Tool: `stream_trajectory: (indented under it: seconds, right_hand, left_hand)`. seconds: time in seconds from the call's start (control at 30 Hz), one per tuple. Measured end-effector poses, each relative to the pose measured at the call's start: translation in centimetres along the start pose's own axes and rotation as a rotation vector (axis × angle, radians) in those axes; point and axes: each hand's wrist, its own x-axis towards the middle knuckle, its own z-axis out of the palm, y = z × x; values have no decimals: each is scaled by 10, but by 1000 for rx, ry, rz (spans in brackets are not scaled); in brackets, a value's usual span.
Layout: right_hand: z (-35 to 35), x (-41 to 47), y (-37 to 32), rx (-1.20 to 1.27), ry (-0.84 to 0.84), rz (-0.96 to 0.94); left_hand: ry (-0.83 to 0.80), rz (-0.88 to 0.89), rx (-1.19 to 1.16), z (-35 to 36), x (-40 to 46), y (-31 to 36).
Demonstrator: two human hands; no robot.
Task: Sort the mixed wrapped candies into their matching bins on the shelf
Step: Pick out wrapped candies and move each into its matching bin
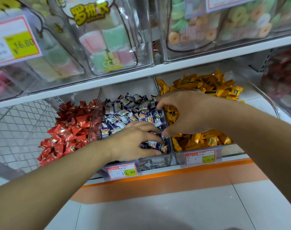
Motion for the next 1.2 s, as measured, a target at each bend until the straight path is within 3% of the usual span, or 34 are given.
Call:
stream_trajectory:
  seconds: [0.3,0.8,1.0,1.1,1.2]
  right_hand:
    - [0,-2,0,15,-1,-8]
    - [-1,-3,0,21,-6,-5]
    - [-1,-1,-1,15,-15,7]
    - [-1,-1,0,5,-16,4]
    - [0,-1,-1,-13,-19,-1]
  left_hand:
    - [20,47,126,0,19,-14]
    - [123,-90,272,-11,30,-33]
    - [149,-106,118,-16,16,-21]
    - [26,-48,55,-19,2,-12]
    - [-199,7,255,-17,-4,-11]
